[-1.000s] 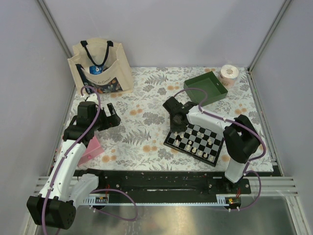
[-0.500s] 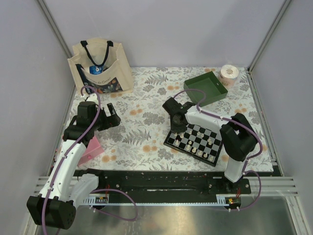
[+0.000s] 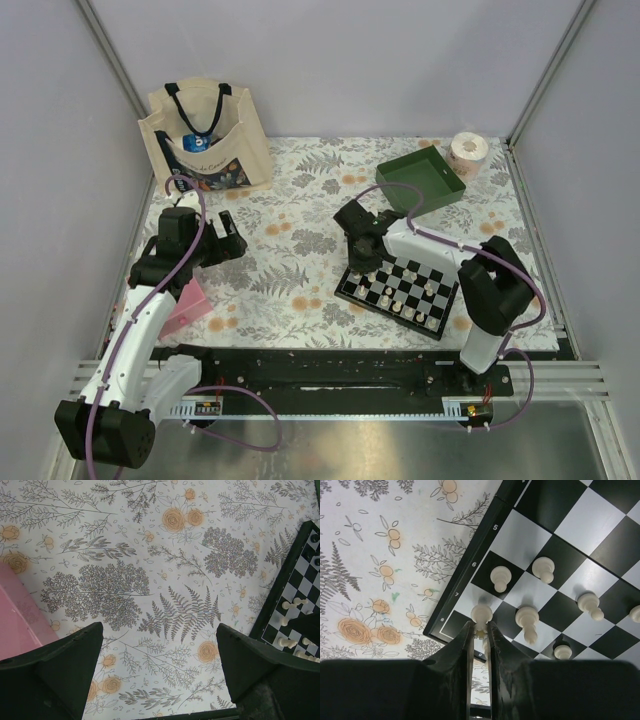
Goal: Set up the chess pieces on the board
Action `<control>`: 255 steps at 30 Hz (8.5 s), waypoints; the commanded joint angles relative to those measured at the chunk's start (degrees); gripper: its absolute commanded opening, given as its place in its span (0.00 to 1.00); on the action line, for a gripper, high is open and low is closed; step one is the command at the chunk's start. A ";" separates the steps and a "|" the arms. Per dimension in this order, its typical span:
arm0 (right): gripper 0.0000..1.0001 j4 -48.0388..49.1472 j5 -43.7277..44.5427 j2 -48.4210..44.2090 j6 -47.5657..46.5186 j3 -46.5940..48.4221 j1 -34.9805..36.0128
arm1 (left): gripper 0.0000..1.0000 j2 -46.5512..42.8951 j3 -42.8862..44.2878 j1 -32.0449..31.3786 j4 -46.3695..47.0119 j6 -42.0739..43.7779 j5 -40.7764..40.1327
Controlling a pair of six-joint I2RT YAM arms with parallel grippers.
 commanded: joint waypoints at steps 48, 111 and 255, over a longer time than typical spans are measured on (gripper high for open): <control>0.19 -0.07 -2.30 0.81 1.43 -0.56 5.31 | 0.99 -0.05 0.02 0.59 2.98 0.33 1.83; 0.44 -0.95 1.65 -4.81 -1.30 -4.69 -4.44 | 0.99 0.13 0.02 0.76 2.89 0.33 1.30; 0.38 -0.68 -0.54 6.35 -5.51 7.09 -4.62 | 0.99 0.92 -0.06 0.76 2.98 0.50 1.74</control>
